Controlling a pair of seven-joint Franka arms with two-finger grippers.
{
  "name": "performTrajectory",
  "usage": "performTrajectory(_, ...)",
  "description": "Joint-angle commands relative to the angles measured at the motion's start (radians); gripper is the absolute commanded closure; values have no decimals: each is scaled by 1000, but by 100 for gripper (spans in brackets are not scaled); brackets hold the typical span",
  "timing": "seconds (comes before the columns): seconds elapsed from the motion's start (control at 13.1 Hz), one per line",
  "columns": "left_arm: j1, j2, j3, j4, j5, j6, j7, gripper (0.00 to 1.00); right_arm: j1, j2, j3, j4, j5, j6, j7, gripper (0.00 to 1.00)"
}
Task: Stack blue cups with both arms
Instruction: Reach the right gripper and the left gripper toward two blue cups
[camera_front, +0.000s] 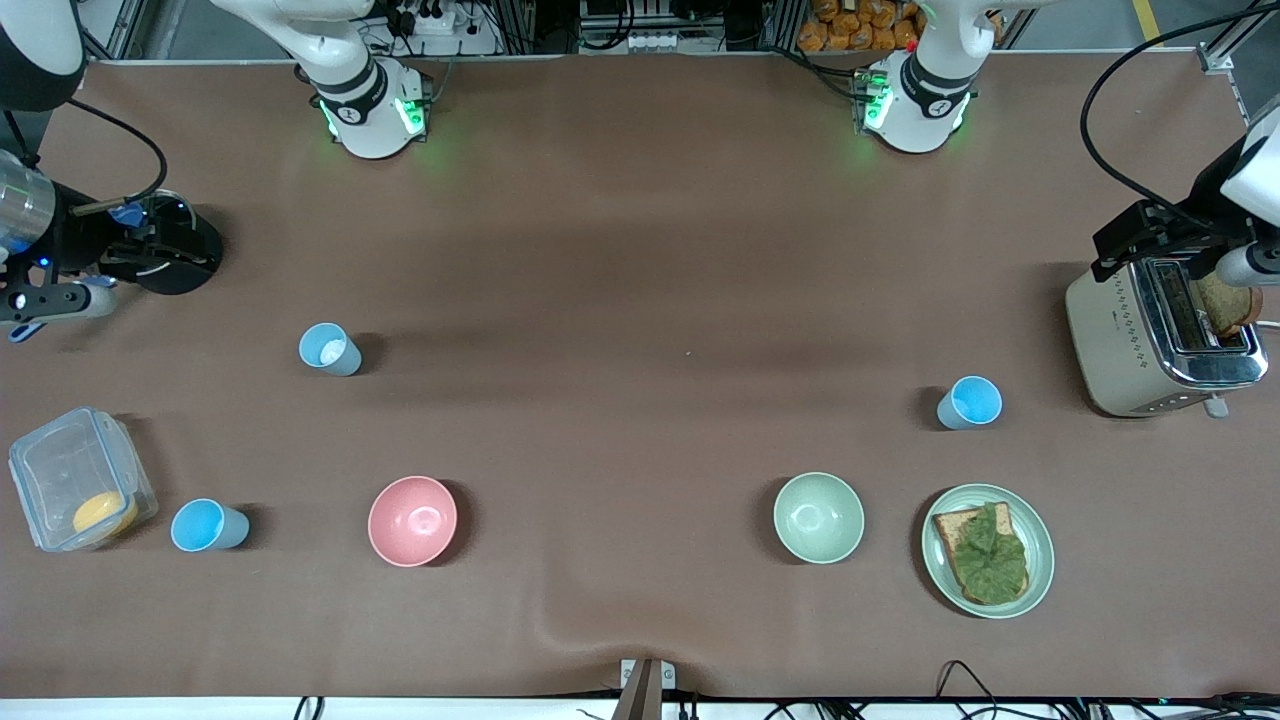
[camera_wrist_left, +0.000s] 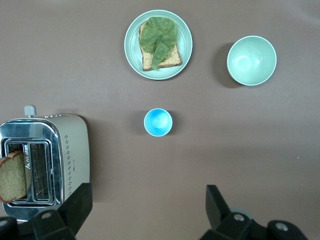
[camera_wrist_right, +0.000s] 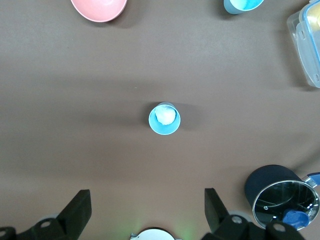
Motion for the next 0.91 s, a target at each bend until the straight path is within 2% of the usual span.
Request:
performTrajectory(0.0,8,5,-3,14,7,-14,23,0,-14,-11,8,-10,12,5,-12,0)
performTrajectory(0.3,8,50,-2,20,24,-11,3,0,-14,-9,6,-11,10,7,-12,0)
performTrajectory(0.46,24,100,-2,2,38,50,18,0,-14,-13,6,-42,12,34,-12,0)
performTrajectory(0.68,35,111,-2,-196,41,304,5,0,-37,-31,8,-163,12,147,-12,0)
performTrajectory(0.84,40,134,0,-270,41,412,5,0,-38,-32,6,-240,10,226,-12,0)
